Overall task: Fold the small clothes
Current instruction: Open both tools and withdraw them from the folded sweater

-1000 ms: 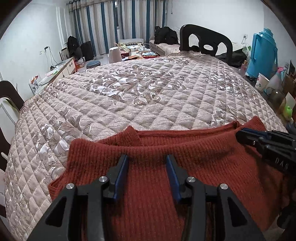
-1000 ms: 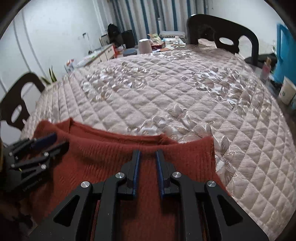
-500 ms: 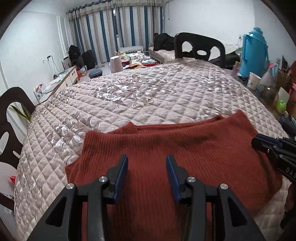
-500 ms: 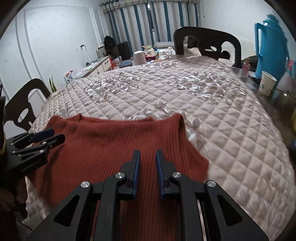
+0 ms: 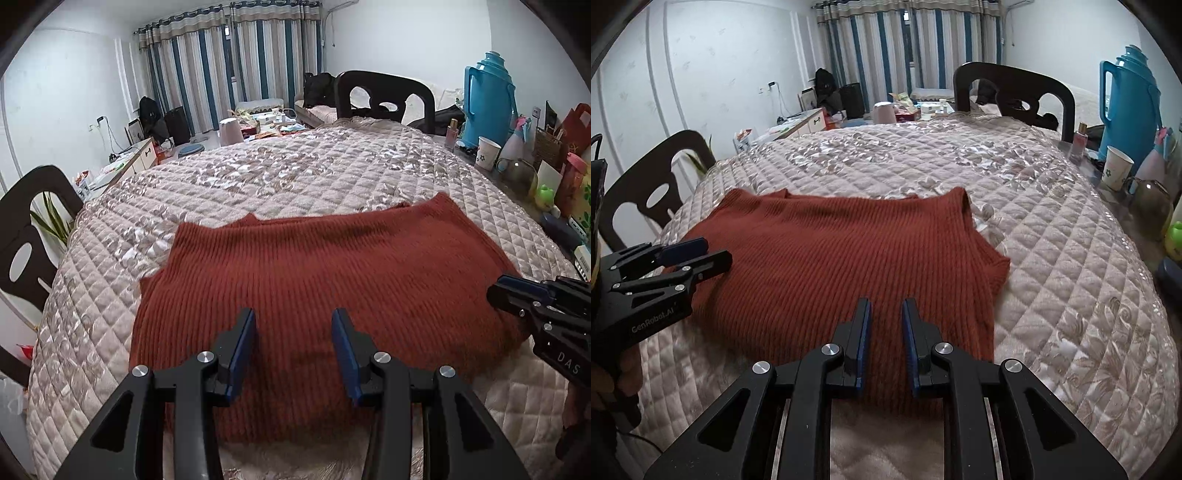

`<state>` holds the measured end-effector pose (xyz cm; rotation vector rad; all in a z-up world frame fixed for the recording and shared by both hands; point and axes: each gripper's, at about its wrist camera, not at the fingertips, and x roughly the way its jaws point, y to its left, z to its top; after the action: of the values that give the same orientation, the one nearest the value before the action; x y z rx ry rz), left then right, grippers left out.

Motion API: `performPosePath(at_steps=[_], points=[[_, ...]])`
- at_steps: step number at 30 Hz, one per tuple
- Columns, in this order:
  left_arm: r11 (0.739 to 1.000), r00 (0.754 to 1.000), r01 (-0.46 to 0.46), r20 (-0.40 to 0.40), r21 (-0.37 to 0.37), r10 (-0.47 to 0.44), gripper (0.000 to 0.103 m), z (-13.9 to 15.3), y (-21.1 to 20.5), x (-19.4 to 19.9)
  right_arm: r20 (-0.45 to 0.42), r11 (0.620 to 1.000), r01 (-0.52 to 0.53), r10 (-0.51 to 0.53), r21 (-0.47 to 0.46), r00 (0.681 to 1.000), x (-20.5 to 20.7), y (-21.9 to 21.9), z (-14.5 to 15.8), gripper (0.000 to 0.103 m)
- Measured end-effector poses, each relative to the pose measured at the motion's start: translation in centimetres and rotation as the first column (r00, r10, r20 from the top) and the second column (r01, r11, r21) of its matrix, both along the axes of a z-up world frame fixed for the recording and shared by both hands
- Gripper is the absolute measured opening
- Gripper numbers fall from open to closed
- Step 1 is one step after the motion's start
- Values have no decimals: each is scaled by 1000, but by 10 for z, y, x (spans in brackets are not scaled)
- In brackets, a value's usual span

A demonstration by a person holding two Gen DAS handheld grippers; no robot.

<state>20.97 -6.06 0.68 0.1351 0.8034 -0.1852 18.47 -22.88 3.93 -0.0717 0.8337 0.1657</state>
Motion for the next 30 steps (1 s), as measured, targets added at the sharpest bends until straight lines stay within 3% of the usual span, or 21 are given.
performPosePath(at_steps=[6, 30], points=[[1000, 1000, -12, 1, -6, 12, 49, -9, 4, -2, -14, 999, 17, -16, 35, 1000, 4, -13, -8, 17], [991, 990, -130, 51, -8, 130, 49, -6, 34, 3, 40, 999, 48, -49, 18, 998, 17, -11, -5, 18]])
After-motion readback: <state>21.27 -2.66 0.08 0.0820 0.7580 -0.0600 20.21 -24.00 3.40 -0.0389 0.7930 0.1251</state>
